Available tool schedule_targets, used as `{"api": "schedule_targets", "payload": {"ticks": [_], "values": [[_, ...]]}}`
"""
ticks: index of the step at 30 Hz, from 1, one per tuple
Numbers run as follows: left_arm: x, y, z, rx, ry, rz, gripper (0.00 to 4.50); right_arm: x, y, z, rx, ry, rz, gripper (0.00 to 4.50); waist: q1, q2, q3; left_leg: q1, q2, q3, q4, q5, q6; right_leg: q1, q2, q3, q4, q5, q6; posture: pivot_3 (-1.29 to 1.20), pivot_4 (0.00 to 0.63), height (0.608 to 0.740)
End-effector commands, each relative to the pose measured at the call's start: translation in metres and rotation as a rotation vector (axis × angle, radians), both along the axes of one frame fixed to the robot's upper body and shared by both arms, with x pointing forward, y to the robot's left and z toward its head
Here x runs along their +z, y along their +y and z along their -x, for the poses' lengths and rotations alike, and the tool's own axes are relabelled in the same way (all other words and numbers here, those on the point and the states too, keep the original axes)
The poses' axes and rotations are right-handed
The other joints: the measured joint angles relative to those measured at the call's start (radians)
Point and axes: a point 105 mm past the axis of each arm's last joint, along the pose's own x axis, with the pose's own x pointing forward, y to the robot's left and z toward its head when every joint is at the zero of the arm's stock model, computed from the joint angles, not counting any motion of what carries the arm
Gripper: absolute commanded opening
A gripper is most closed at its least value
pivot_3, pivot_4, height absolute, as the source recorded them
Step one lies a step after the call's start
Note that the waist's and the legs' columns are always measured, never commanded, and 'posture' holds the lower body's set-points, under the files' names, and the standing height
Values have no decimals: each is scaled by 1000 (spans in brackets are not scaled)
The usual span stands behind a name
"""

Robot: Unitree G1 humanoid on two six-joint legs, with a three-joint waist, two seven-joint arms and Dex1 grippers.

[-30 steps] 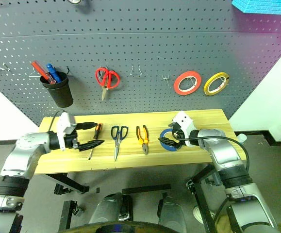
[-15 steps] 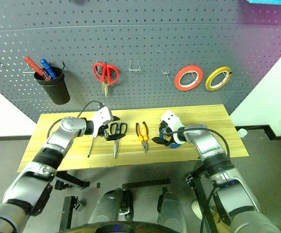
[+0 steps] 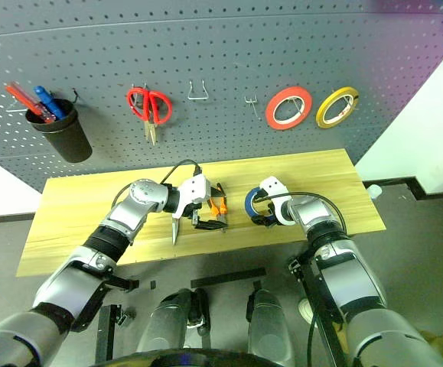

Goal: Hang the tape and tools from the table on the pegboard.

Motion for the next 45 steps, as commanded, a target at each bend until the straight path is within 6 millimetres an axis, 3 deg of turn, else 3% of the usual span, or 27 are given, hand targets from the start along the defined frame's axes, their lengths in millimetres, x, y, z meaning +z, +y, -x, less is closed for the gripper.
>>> {"api": "schedule_targets", "payload": {"ticks": [1,2,4,14,20,21,23,26,31,35,39,45], "values": [[9,6,-4,27,-38,-3,4460,-14,3,4,26,25,58,4500,0,0,0,1,0,0,0,0,0,1,0,0,0,0,1,26,239,740],[9,10,-5,42,-39,-4,4460,-18,3,5,39,27,89,4500,0,0,0,2,0,0,0,0,0,1,0,0,0,0,0,28,238,740],[9,16,-7,69,-39,-5,4500,-22,2,5,78,18,155,3978,-3,0,0,4,0,-1,0,0,-1,1,0,0,-1,-1,-1,34,234,740],[5,43,-14,191,-34,-4,4500,-21,8,8,259,1,242,698,-12,0,0,4,0,-1,0,-2,-3,1,-3,-1,-1,-1,-1,54,200,740],[11,61,-17,258,-49,36,4500,34,8,-1,290,-149,108,658,1,0,0,0,-1,-1,-1,-2,-3,-2,-3,-1,-1,0,0,54,167,740],[16,61,-16,255,-48,72,4500,48,8,-1,297,-195,83,657,7,1,0,-3,-1,-1,-1,-1,-3,-4,-3,-1,-1,0,1,43,148,740],[42,62,-6,207,-37,260,4500,97,16,6,320,-355,-20,657,12,2,-1,-8,-1,0,0,2,-9,-8,-2,0,-1,1,3,32,134,740],[67,75,-1,204,-93,406,4500,156,26,27,355,-541,-106,657,14,1,-1,-14,-1,0,0,4,-8,-13,-1,-1,-1,2,3,21,117,740],[88,91,4,205,-121,490,4500,213,46,52,410,-731,-196,657,15,-2,-7,-12,0,-3,0,0,-6,-9,1,-3,-2,2,4,2,90,740],[124,93,2,190,-164,608,4500,229,48,44,394,-811,-179,657,16,-4,-10,-12,-1,-2,1,0,-5,-8,1,-3,-4,2,4,7,73,740],[163,91,-6,223,-229,734,4500,221,39,18,364,-817,-123,657,18,-11,-15,-13,-2,-2,2,2,-8,-7,1,-3,-3,3,5,26,57,740],[176,85,-5,228,-274,755,4500,213,28,-22,307,-828,-70,657,9,-11,-24,-12,-4,0,2,5,-7,-6,3,-3,-3,5,9,51,44,740]]}}
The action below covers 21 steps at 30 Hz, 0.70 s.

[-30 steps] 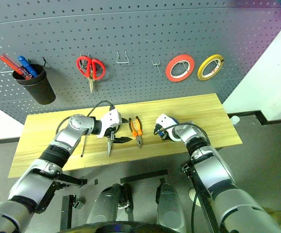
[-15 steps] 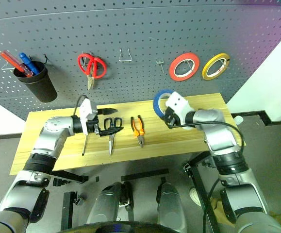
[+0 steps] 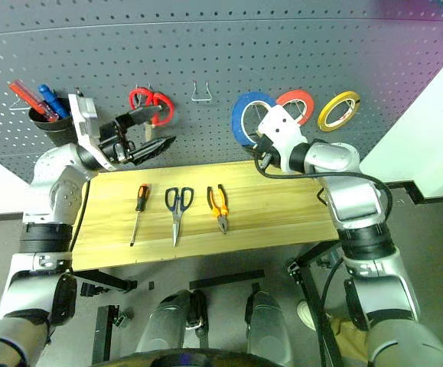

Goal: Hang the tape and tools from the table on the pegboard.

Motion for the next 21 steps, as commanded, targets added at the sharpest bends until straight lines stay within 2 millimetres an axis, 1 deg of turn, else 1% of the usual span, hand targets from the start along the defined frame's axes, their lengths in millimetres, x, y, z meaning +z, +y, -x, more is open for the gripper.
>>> {"api": "schedule_targets", "payload": {"ticks": [1,7,9,12,13,14,16,19,21], "values": [[8,2,3,27,-40,11,4500,13,1,-18,-5,-80,10,657,0,0,0,0,0,1,0,1,-1,0,1,0,0,0,0,62,42,740],[6,7,1,81,-26,21,4500,7,19,-51,-13,-107,0,657,-2,1,-1,2,1,3,-1,2,-3,1,2,0,2,0,0,84,39,740],[4,6,1,84,-22,21,4500,9,24,-58,-17,-120,-5,657,1,1,-2,2,1,4,-1,2,-3,1,2,1,1,0,0,90,38,740],[-3,5,3,87,-9,-4,4500,12,31,-67,-29,-141,-9,657,4,2,-3,2,1,4,-1,2,-3,1,2,1,1,0,0,98,35,740],[-5,5,3,89,-4,-7,4500,10,32,-67,-18,-138,-3,1388,5,2,-3,2,1,4,-1,2,-3,1,2,1,1,0,0,102,34,740],[-7,5,3,92,4,-9,4500,9,33,-66,-3,-134,3,1617,5,2,-4,2,1,4,-1,2,-3,1,2,1,1,0,0,103,33,740],[-18,8,3,102,41,-43,4500,7,30,-64,-3,-134,17,2301,4,2,-6,2,1,4,-1,2,-4,1,2,1,1,0,0,103,33,740],[-35,13,2,136,65,-108,4500,3,19,-61,-30,-101,41,3359,4,4,-11,2,1,4,-1,2,-4,1,2,1,2,0,0,108,36,740],[-53,17,1,165,87,-204,4500,-2,7,-49,-22,-59,65,4098,9,4,-16,2,1,4,-1,2,-4,1,2,1,2,0,0,109,43,740]]}}
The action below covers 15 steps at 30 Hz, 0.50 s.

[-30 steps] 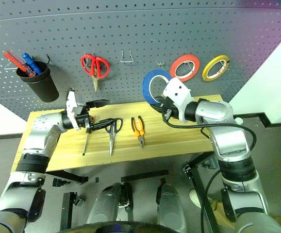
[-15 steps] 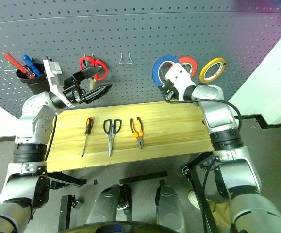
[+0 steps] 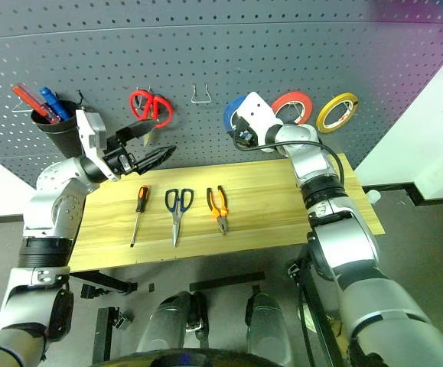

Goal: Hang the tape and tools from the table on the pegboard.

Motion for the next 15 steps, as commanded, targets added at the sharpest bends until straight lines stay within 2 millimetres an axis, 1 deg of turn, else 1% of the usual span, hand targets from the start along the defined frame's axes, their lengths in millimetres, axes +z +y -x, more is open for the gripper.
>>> {"api": "schedule_targets", "payload": {"ticks": [1,4,6,8,10,12,15], "values": [[-16,6,4,19,4,-127,4500,9,-17,19,11,20,17,4098,4,0,-4,0,0,0,0,-1,-1,0,0,0,0,0,0,107,48,740],[-32,10,8,12,56,-201,4500,13,-21,43,25,74,-33,4098,8,-1,-8,0,1,-1,0,-1,-2,-1,-1,0,0,0,0,101,59,740],[-45,14,12,9,79,-270,4500,14,-16,63,64,104,-71,4098,5,0,-9,0,2,-3,0,-2,-2,-1,-1,1,0,0,0,89,69,740],[-54,19,9,48,55,-335,4500,7,-8,77,78,150,-103,4098,1,1,-10,0,2,-3,0,-2,-2,-2,-2,1,0,0,-1,76,82,740],[-60,19,9,49,60,-355,4500,-9,4,84,73,236,-157,4098,-4,1,-11,2,3,-3,0,-2,-2,-2,-1,1,0,0,-1,71,97,740],[-67,19,7,58,89,-376,4500,-26,15,85,37,342,-206,4480,-4,1,-10,4,4,-3,-1,-4,1,-1,-1,2,0,0,-2,68,116,740],[-80,20,8,58,138,-437,4500,-48,28,80,-41,482,-259,4493,-1,2,-10,6,5,-3,-1,-5,3,-1,-2,2,0,-1,-5,67,146,740]]}}
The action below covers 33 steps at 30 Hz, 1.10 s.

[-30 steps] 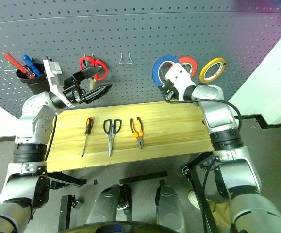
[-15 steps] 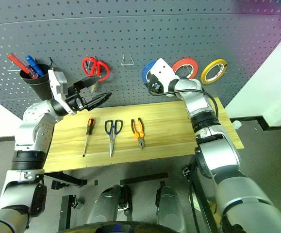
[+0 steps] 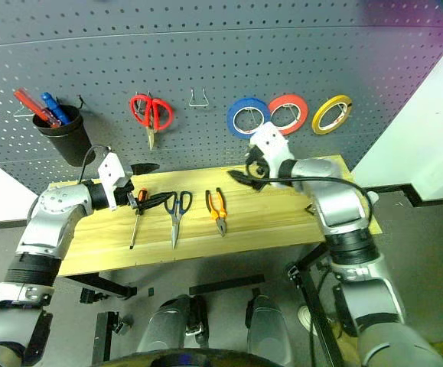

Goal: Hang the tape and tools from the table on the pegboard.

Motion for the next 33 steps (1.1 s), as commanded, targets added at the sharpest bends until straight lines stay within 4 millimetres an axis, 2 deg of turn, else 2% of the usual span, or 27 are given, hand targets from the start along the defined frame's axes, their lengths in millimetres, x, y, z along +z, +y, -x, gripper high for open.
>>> {"api": "schedule_targets", "payload": {"ticks": [1,7,10,12,17,23,33], "values": [[-8,3,2,-2,25,-70,4500,-11,9,-5,-72,119,-27,4493,1,0,1,0,0,0,0,0,0,-1,0,0,0,0,0,67,157,740],[-32,15,9,13,138,-182,4500,-51,24,-14,-151,336,23,4493,1,3,10,1,-1,0,0,-1,1,-1,-2,0,-1,0,-1,67,217,740],[-39,18,17,0,178,-210,4500,-72,28,-18,-198,411,47,4493,0,3,39,3,-1,-1,-1,-1,2,0,-2,0,-1,-2,-4,81,271,740],[-40,15,19,-21,192,-214,4500,-78,30,-22,-214,415,56,4493,2,4,63,4,-1,-1,-1,-1,2,0,-3,1,0,-3,-5,93,296,740],[-45,16,17,-19,220,-252,4500,-82,36,-28,-241,434,61,4493,1,4,111,0,-2,-1,-1,3,-1,-2,-5,1,1,-3,-4,111,345,740],[-41,13,16,-23,214,-227,4500,-79,51,-34,-228,445,50,4493,1,5,145,-4,-1,-1,-1,4,-1,-3,-3,1,2,-1,1,124,358,740],[-45,19,20,-13,221,-254,4500,-89,63,-40,-232,379,240,4493,0,7,152,-6,-2,0,-2,3,-2,-6,-3,0,2,-1,2,127,346,740]]}}
